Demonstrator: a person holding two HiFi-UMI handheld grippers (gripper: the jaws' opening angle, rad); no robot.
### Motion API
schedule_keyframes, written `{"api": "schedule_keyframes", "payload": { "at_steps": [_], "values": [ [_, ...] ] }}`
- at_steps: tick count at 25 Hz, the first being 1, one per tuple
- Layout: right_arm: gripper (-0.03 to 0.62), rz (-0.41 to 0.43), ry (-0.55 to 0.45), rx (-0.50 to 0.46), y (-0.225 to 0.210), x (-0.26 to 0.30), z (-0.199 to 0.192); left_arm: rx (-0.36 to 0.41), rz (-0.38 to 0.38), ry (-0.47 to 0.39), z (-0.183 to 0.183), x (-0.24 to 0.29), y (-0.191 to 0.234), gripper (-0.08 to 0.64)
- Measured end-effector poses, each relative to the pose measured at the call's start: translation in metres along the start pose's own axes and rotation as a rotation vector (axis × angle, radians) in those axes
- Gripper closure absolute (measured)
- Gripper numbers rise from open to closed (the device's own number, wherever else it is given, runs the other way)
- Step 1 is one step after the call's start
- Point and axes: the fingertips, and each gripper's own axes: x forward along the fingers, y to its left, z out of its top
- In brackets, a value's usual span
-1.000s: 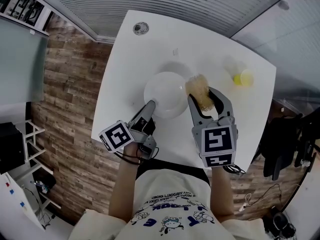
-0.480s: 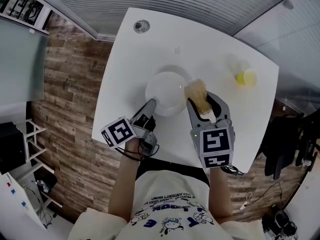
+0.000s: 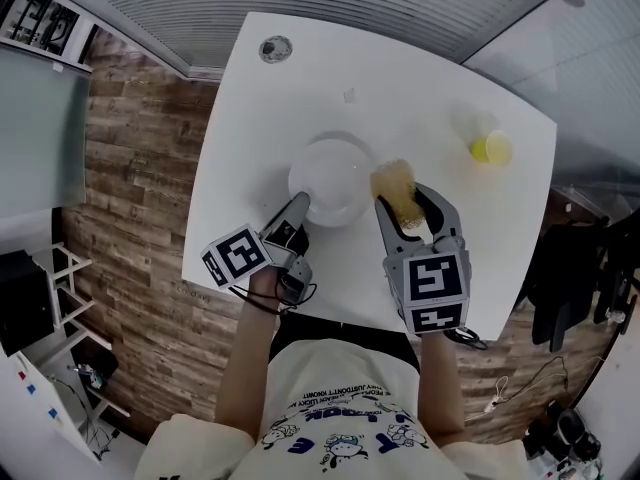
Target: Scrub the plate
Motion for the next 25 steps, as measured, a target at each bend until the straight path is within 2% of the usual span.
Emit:
{"api": "schedule_keyframes", "payload": {
  "at_steps": [17, 21, 23, 25],
  "values": [
    [0.399, -0.002, 0.013, 0.005, -0.001, 0.003, -0.003, -0.024, 0.063, 0.009, -0.001, 0.005, 0.013, 0.520],
    [0.399, 0.000, 0.020, 0.005, -0.002, 0.005, -0.005, -0.003, 0.102, 0.021, -0.002, 0.006, 0.017, 0.512],
    [0.399, 0.001, 0.024, 0.006, -0.002, 0.006, -0.006, -0.001, 0.097, 0.022, -0.003, 0.007, 0.014, 0.506],
    [0.399, 0.001, 0.026, 0.007, -0.003, 0.006, -0.007, -0.005, 0.089, 0.025, -0.003, 0.008, 0.011, 0.436]
  ]
}}
